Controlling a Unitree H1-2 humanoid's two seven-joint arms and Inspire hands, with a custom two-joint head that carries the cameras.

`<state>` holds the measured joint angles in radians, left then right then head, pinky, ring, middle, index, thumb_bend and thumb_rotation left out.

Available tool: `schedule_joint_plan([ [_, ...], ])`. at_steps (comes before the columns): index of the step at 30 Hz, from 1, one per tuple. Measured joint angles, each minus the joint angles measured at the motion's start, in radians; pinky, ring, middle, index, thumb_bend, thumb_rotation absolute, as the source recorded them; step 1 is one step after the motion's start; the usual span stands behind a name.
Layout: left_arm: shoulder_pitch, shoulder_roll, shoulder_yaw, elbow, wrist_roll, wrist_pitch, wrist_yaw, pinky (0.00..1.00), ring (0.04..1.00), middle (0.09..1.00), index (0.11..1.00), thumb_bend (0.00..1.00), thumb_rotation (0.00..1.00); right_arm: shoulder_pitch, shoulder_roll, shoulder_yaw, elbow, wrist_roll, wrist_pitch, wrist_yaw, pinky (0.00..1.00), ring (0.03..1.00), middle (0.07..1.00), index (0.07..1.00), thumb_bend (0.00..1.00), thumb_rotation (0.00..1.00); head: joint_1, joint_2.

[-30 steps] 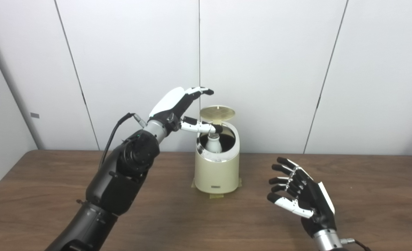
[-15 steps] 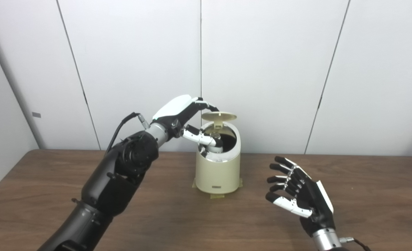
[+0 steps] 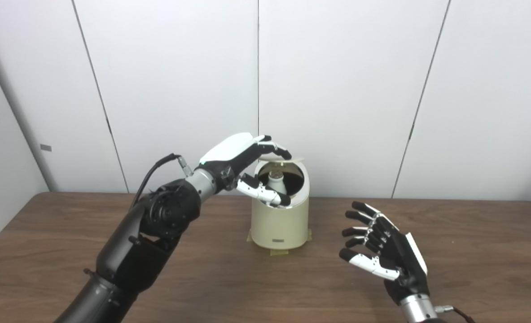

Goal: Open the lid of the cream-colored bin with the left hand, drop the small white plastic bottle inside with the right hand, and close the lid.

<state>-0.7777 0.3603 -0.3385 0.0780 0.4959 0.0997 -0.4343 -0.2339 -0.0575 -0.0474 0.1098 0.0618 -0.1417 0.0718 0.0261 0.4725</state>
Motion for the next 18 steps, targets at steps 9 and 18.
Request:
schedule_joint_plan([
  [9, -0.001, 0.035, -0.049, -0.023, 0.109, -0.036, -0.040, 1.00, 1.000, 0.824, 0.803, 0.94, 0.47, 0.000, 0.001, 0.000, -0.005, -0.005, 0.010, 0.000, 0.49, 0.607, 0.756, 0.786, 0.85, 0.24, -0.003, 0.009],
  [18, -0.001, 0.045, -0.064, -0.041, 0.198, -0.046, -0.071, 1.00, 1.000, 0.798, 0.792, 0.93, 0.39, 0.000, 0.001, 0.001, -0.018, -0.008, 0.021, -0.001, 0.49, 0.606, 0.756, 0.789, 0.85, 0.23, -0.005, 0.025],
])
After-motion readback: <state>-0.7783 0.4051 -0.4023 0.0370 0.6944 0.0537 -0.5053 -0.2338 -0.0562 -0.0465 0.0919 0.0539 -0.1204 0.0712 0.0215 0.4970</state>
